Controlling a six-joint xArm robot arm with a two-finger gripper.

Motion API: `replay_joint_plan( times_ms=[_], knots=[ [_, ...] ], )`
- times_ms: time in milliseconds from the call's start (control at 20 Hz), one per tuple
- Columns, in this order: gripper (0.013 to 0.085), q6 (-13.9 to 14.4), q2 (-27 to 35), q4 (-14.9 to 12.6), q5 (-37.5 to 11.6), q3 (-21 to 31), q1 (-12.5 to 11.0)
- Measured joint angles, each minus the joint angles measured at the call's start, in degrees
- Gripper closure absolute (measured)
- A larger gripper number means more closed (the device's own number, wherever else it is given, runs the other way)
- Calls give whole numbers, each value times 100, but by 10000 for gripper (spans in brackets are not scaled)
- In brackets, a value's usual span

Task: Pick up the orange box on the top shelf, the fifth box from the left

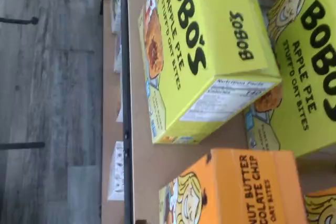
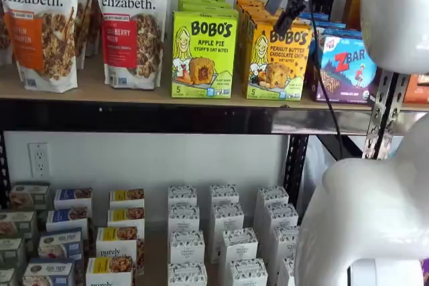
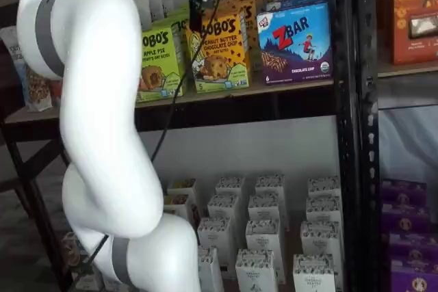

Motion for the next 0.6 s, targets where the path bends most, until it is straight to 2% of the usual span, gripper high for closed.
replay_joint_plan(
  times_ms=[600],
  knots=[
    [130,-108,282,-354,25,-97,37]
  ],
)
